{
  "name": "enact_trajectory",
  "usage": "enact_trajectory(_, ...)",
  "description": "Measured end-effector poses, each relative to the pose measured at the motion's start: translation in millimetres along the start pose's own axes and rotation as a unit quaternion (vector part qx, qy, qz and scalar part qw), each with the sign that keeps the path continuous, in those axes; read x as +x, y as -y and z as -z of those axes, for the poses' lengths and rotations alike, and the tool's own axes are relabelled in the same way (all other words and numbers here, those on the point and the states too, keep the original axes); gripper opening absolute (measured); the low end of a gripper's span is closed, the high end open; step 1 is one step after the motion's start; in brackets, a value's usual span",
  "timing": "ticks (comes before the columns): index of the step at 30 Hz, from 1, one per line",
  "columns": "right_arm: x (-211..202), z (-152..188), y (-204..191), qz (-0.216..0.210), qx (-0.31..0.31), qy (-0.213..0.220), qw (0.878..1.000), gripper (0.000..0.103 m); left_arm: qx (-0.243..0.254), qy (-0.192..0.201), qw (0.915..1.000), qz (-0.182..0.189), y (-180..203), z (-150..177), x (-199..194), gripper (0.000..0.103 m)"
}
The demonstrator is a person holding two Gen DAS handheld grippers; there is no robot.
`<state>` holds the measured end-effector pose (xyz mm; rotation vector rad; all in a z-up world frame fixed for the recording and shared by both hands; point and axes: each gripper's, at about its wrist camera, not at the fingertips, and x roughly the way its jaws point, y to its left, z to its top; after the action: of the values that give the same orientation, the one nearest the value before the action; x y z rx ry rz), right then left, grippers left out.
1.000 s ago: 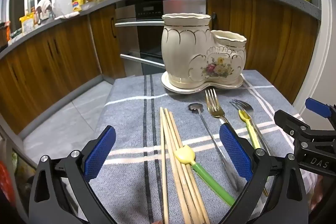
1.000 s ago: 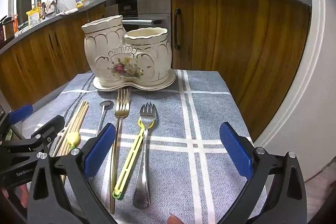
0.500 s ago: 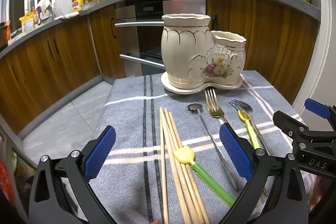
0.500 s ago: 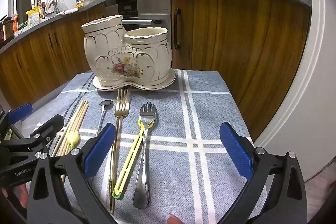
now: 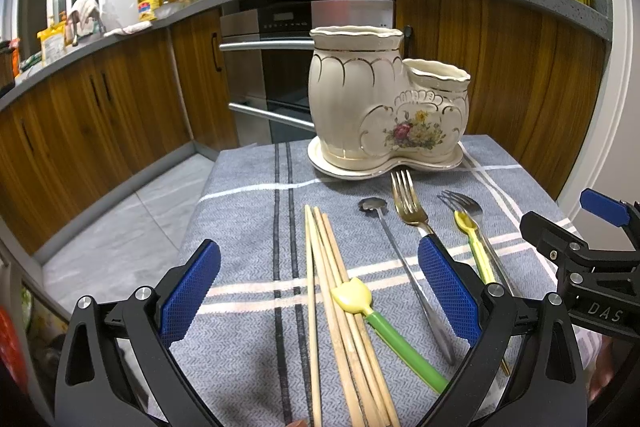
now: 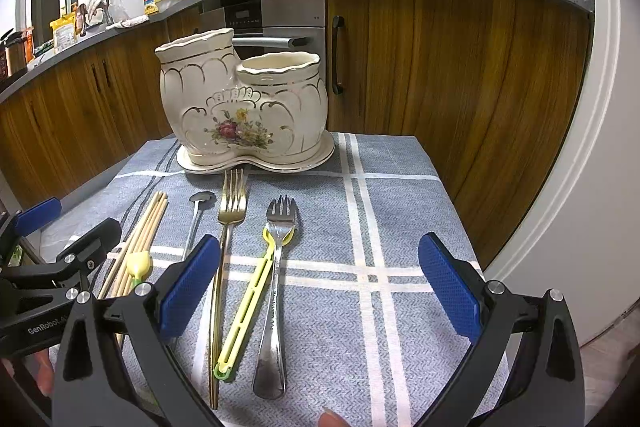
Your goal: Organize utensils
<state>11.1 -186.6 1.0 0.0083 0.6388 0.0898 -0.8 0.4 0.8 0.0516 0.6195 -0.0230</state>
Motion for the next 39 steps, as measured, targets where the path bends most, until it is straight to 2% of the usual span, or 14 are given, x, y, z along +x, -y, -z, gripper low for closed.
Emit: enact_trajectory(39, -0.4, 0.2, -1.0, 0.001, -0.001, 0.001, 1.000, 0.098, -0.003, 0.001, 1.0000, 0.002, 3.1, -2.5, 2.3, 0.098)
